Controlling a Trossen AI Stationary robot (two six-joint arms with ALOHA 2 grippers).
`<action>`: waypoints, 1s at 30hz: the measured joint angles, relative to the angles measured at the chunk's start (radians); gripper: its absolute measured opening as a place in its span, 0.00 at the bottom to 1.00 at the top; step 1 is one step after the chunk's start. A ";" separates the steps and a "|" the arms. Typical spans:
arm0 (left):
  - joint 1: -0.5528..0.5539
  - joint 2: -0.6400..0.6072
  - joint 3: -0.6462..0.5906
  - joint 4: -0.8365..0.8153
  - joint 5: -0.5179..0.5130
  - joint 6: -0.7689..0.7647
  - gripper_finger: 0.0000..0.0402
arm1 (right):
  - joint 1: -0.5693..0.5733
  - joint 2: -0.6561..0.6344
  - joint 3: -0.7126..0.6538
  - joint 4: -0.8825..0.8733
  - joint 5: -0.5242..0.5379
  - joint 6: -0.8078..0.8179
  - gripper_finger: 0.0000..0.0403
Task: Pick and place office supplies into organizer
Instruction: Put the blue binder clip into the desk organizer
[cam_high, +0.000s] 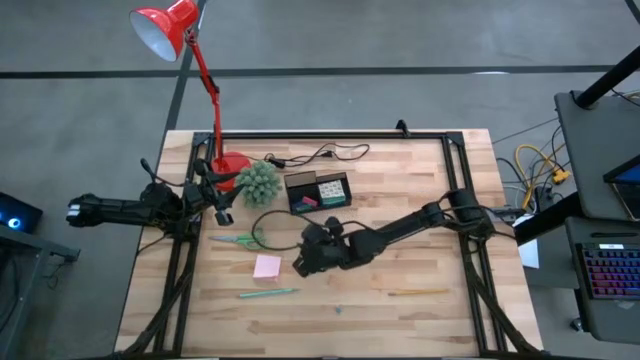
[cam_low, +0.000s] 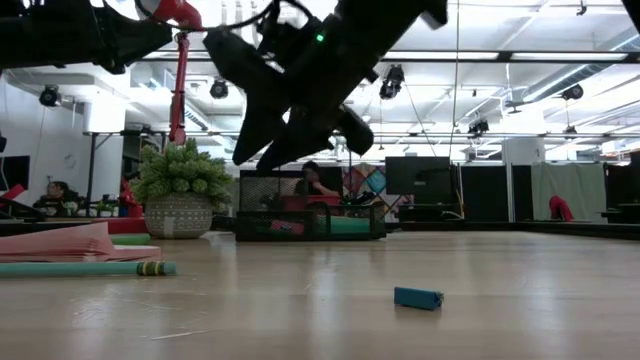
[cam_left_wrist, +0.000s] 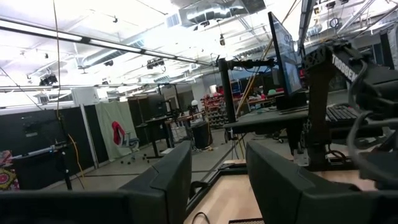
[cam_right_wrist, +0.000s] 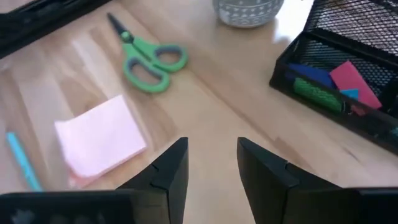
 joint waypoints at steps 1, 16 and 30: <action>0.000 0.000 0.000 0.000 0.000 0.000 0.35 | 0.008 -0.003 0.000 -0.008 -0.001 0.000 0.32; 0.000 0.001 0.000 0.000 -0.002 0.000 0.35 | 0.107 -0.028 -0.001 -0.216 -0.033 0.109 0.32; 0.000 0.002 0.000 0.000 -0.002 0.000 0.35 | 0.178 -0.056 -0.001 -0.291 -0.173 0.056 0.32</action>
